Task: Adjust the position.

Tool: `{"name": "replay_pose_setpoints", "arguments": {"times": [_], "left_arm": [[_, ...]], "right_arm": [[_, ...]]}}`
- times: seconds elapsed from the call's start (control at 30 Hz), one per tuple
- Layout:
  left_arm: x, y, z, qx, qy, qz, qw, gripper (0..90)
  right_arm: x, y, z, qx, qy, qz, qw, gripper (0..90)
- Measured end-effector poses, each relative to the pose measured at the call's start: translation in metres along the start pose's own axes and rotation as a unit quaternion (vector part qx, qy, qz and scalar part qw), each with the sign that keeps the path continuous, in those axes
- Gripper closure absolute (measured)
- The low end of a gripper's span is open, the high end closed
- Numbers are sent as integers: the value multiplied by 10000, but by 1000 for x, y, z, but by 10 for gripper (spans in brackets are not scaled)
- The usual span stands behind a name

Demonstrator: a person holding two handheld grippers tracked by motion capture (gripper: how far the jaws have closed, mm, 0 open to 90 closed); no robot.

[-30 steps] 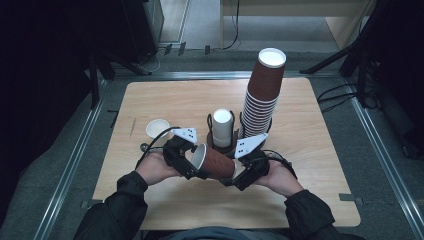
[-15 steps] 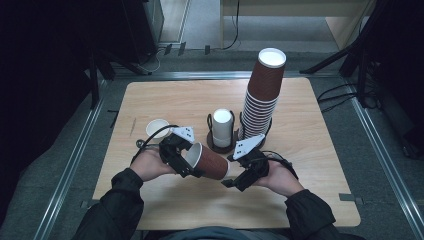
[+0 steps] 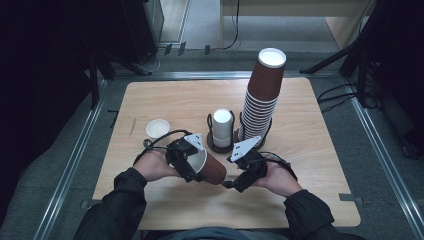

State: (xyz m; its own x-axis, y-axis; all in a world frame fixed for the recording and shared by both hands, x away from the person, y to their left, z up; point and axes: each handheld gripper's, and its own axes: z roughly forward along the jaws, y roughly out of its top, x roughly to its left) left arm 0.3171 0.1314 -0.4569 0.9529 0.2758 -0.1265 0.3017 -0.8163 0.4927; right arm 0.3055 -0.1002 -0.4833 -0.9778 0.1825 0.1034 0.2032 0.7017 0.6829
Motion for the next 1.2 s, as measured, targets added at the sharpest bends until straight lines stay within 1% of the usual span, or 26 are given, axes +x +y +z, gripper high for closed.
{"name": "replay_pose_setpoints", "arguments": {"times": [0.07, 0.27, 0.33, 0.43, 0.53, 0.63, 0.67, 0.73, 0.8, 0.9, 0.97, 1.03, 1.07, 1.1, 1.13, 1.17, 1.2], "left_arm": [[-1, 1, 1, 44, 6, 42, 10000, 92], [-9, 8, -1, -109, -126, 182, 9997, 92], [-11, 10, -1, -117, -151, 207, 9996, 92], [-14, 12, 0, -115, -181, 264, 9994, 91], [-16, 15, 0, -179, -224, 243, 9993, 91], [-17, 17, 0, -210, -284, 259, 9990, 90], [-18, 18, 0, -203, -273, 268, 9991, 90], [-18, 18, 1, -196, -295, 220, 9991, 88], [-17, 17, 1, -180, -318, 169, 9992, 83], [-17, 17, 2, -152, -335, 183, 9992, 77], [-18, 17, 3, -132, -303, 202, 9992, 72], [-19, 17, 3, -141, -285, 229, 9992, 66], [-17, 17, 3, -168, -337, 215, 9991, 41], [-17, 17, 3, -168, -337, 215, 9991, 11], [-17, 17, 3, -207, -305, 172, 9992, 0], [-17, 16, 2, -246, -297, 128, 9992, 0], [-16, 16, 0, -276, -288, 142, 9991, 0]], "right_arm": [[1, 0, 2, 32, 18, -5, 10000, 137], [3, 3, 8, 25, 64, -47, 10000, 136], [4, 4, 8, 37, 79, -38, 10000, 136], [6, 6, 11, -3, 144, -84, 9999, 136], [8, 7, 16, 33, 222, -103, 9997, 136], [10, 9, 20, 69, 227, -116, 9997, 145], [10, 10, 21, 33, 242, -139, 9996, 165], [10, 11, 20, -46, 303, -137, 9994, 192], [10, 11, 20, -41, 305, -123, 9995, 199], [10, 10, 20, -23, 328, -155, 9993, 204], [10, 10, 21, 13, 362, -156, 9992, 206], [11, 10, 21, 33, 353, -174, 9992, 206], [10, 11, 20, 4, 309, -208, 9993, 205], [10, 11, 20, 4, 309, -208, 9993, 205], [9, 11, 19, -3, 260, -209, 9994, 205], [9, 11, 19, -3, 260, -209, 9994, 205], [9, 10, 18, -25, 226, -222, 9995, 204]]}}
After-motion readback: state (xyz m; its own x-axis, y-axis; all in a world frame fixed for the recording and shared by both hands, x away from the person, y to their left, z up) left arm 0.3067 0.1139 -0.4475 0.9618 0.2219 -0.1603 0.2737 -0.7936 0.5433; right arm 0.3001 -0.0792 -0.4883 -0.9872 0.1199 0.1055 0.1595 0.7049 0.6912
